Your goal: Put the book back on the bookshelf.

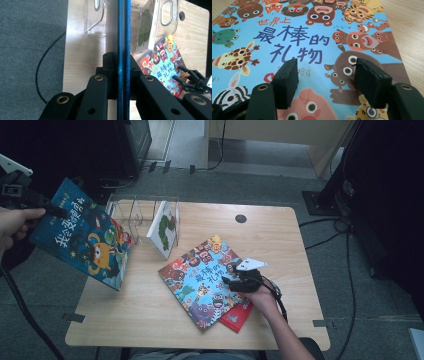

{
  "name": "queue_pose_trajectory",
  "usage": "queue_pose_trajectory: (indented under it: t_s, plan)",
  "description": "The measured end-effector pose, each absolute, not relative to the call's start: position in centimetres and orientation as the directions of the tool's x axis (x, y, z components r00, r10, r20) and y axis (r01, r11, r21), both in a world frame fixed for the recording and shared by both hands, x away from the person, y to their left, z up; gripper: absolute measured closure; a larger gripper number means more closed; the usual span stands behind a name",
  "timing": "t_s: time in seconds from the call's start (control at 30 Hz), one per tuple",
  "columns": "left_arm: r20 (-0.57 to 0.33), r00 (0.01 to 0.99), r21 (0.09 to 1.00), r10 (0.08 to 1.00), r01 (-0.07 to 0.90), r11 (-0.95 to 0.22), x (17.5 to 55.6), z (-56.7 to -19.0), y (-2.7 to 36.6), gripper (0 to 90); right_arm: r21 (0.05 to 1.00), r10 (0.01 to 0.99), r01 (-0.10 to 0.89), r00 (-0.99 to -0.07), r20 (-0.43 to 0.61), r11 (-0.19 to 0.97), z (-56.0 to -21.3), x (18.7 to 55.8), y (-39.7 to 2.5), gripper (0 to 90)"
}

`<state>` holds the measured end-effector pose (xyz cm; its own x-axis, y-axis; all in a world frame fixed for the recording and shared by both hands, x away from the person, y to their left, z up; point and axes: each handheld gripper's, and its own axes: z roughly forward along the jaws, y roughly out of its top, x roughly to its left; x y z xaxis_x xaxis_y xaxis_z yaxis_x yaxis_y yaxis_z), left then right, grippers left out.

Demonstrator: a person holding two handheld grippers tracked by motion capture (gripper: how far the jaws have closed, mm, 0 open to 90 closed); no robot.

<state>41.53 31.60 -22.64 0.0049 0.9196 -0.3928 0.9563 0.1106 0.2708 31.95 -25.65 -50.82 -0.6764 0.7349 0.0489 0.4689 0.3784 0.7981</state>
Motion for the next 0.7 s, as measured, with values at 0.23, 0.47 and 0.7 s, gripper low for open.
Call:
queue_pose_trajectory:
  t_s: [0.23, 0.47, 0.7]
  plan:
    - [-0.399, -0.010, 0.277, 0.917, 0.952, 0.131, 43.3, -22.9, 31.3, 83.9, 0.795, 0.734, 0.470, -0.677, 0.046, 0.383, -50.8, 31.8, -25.9, 35.2]
    - [-0.376, 0.002, 0.291, 0.927, 0.950, 0.117, 45.6, -23.0, 30.8, 83.9, 0.795, 0.735, 0.475, -0.675, 0.055, 0.378, -50.8, 31.9, -25.8, 35.2]
    - [-0.368, 0.013, 0.290, 0.930, 0.952, 0.101, 47.6, -23.4, 30.5, 83.9, 0.806, 0.736, 0.460, -0.675, 0.045, 0.372, -51.0, 31.9, -25.8, 35.0]
